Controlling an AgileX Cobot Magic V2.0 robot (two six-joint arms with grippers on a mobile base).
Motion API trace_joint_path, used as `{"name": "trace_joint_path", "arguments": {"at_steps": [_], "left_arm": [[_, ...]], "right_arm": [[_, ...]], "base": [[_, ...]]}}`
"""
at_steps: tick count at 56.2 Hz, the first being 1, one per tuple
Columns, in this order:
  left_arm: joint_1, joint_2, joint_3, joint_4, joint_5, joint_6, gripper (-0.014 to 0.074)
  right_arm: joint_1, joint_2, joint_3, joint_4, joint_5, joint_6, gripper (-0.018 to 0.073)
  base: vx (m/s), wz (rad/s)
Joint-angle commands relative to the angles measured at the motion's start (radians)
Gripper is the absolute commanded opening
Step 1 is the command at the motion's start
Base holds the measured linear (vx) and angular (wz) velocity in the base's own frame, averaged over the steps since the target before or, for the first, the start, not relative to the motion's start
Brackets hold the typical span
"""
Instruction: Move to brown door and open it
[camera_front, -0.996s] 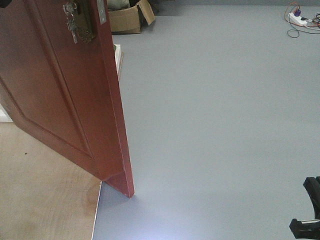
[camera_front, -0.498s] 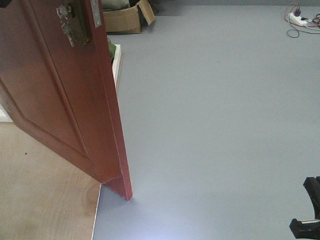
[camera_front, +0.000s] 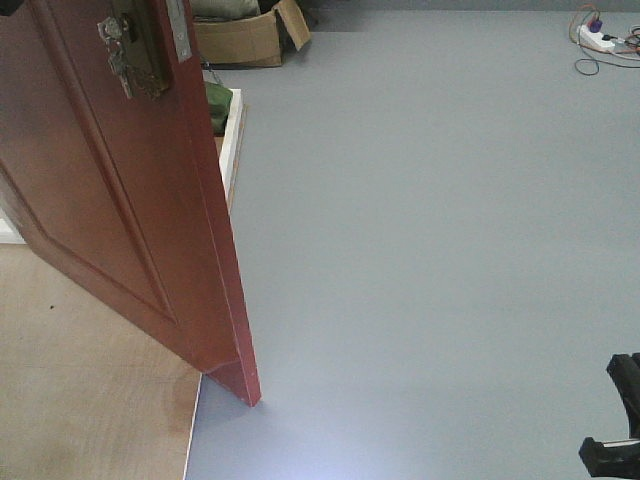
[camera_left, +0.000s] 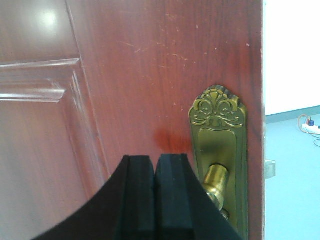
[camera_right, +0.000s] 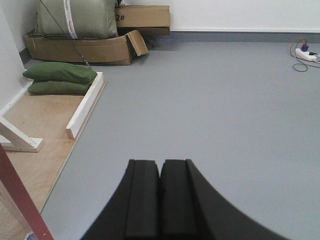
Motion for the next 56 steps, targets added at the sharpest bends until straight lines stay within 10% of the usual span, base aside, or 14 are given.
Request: {"name": "trace_joint_path", "arguments": {"at_steps": [1, 56], "left_arm": [[-0.004, -0.016, -0.037, 0.003, -0.046, -0.007, -0.0003], [-0.004, -0.016, -0.037, 0.003, -0.042, -0.007, -0.0003]], "right_arm": [[0.002, -0.006, 0.003, -0.003, -0.081, -0.009, 0.0000], [0.002, -0.006, 0.003, -0.003, -0.076, -0.009, 0.0000]], "base": [[0.00, 0.01], [0.08, -0.02]]}}
